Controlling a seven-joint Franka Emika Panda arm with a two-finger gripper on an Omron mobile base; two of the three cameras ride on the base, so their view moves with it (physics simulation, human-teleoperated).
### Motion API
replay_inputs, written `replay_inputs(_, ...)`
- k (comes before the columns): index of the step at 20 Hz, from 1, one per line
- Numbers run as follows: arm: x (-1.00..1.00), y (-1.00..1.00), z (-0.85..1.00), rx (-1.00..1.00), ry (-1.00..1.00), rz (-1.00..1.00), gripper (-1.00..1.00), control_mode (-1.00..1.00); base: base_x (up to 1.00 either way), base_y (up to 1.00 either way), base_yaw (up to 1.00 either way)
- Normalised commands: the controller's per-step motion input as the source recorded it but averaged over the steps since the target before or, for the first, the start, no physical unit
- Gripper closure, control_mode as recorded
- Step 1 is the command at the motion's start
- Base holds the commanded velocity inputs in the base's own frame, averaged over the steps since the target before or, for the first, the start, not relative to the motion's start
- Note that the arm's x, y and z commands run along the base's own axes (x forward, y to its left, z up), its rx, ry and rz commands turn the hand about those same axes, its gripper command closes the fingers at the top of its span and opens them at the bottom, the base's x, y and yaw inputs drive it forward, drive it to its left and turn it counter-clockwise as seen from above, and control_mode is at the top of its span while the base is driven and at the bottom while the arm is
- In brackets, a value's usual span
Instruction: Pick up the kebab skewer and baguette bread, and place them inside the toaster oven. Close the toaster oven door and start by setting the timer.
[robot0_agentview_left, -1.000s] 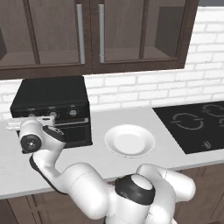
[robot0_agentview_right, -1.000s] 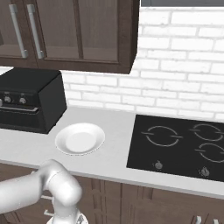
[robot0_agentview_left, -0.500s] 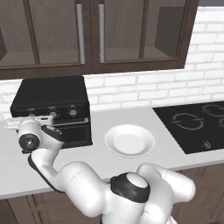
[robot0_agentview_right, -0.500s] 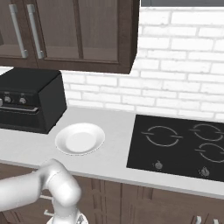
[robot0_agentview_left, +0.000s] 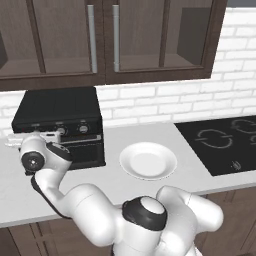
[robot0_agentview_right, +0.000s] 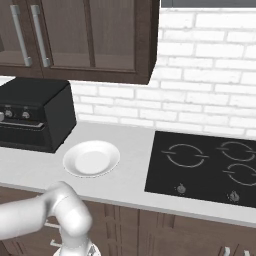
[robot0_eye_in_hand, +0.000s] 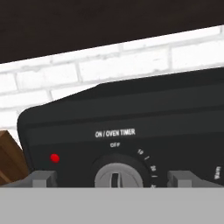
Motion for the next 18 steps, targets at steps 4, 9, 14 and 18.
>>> replay_inputs(4, 0.06, 0.0, -0.04, 0.0, 0.0, 0.0, -1.0, -1.0, 0.0, 0.0, 0.0)
replay_inputs(9, 0.0, 0.0, -0.04, 0.0, 0.0, 0.0, -1.0, -1.0, 0.0, 0.0, 0.0)
replay_inputs(14, 0.0, 0.0, -0.07, 0.0, -0.02, 0.0, -1.0, -1.0, 0.0, 0.0, 0.0)
replay_inputs(18, 0.0, 0.0, -0.04, 0.0, -0.01, 0.0, -1.0, -1.0, 0.0, 0.0, 0.0)
